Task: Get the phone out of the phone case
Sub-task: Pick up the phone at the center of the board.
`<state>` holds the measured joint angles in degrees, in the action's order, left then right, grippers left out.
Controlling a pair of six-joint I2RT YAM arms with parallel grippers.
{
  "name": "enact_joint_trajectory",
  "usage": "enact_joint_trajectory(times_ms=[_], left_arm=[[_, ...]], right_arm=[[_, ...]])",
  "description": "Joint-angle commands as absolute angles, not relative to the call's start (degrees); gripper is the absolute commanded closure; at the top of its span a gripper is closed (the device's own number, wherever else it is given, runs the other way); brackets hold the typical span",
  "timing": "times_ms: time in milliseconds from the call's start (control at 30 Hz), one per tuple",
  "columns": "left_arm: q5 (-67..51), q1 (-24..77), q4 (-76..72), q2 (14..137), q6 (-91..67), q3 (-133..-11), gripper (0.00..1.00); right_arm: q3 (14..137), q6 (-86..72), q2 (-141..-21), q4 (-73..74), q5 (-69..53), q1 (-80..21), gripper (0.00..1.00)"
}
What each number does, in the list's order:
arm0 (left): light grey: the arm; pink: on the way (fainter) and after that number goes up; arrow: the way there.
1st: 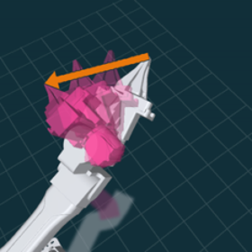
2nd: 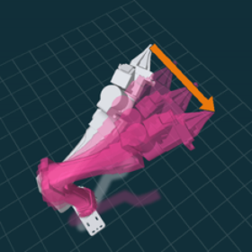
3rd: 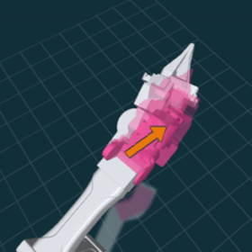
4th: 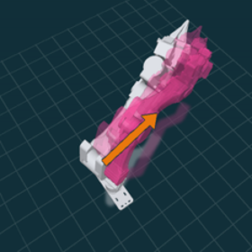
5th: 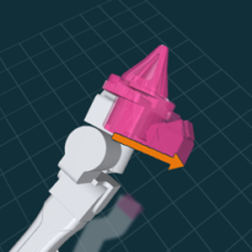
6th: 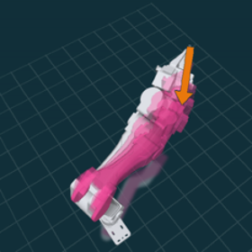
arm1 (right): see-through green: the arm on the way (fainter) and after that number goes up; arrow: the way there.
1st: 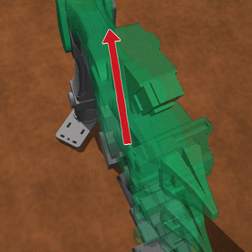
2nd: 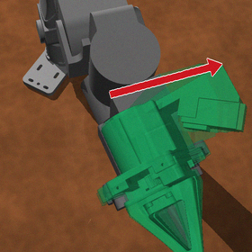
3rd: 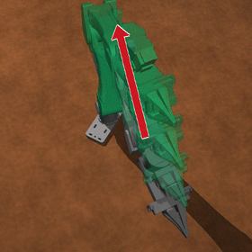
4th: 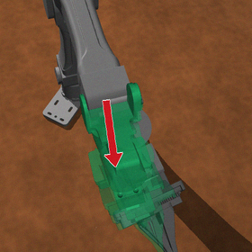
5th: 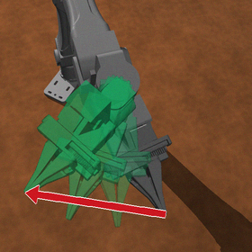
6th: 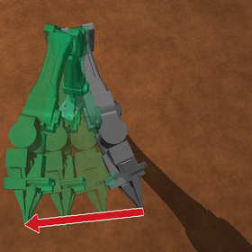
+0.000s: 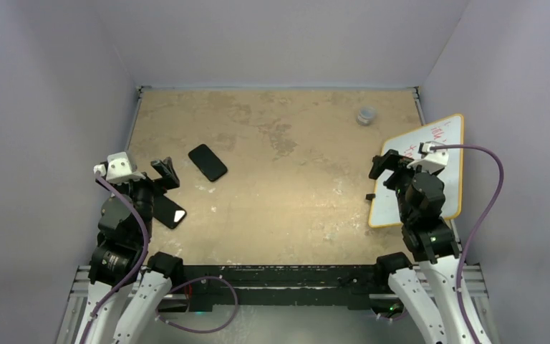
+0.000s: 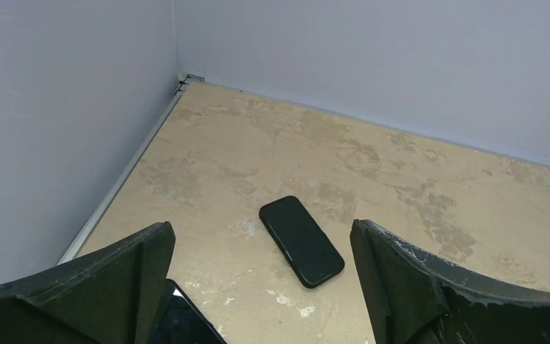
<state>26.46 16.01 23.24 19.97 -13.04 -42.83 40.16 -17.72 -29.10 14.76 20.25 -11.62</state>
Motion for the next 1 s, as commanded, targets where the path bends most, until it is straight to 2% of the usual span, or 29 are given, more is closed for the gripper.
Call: enact_joint_trajectory(times_ms=[0,267,433,533,733,967], left_arm=[[27.35,15.47,21.58,19.94,-14.98,-42.36,0.0],[29.2,13.67,22.3,22.67,-19.1,-42.45,0.0],[36.81,12.92,29.16,25.63,-30.82,-43.46,0.0],[35.49,12.92,29.85,27.92,-32.43,-43.27,0.01],[33.23,12.92,33.85,39.83,-37.94,-45.43,0.01],[30.58,12.27,37.05,52.53,-43.35,-47.29,0.0]], right_arm=[[42.76,-18.73,-30.45,14.76,20.31,-11.61,0.01],[42.66,-22.55,-33.03,15.34,14.11,-11.63,0.01],[43.02,-25.18,-37.3,18.42,10.39,-11.62,0.01],[42.4,-27.35,-38.34,17.72,8.75,-11.62,0.01],[39.57,-28.06,-37.33,16.12,3.19,-11.66,0.01],[38.41,-26.91,-36.27,16.75,3.92,-13.94,0.01]])
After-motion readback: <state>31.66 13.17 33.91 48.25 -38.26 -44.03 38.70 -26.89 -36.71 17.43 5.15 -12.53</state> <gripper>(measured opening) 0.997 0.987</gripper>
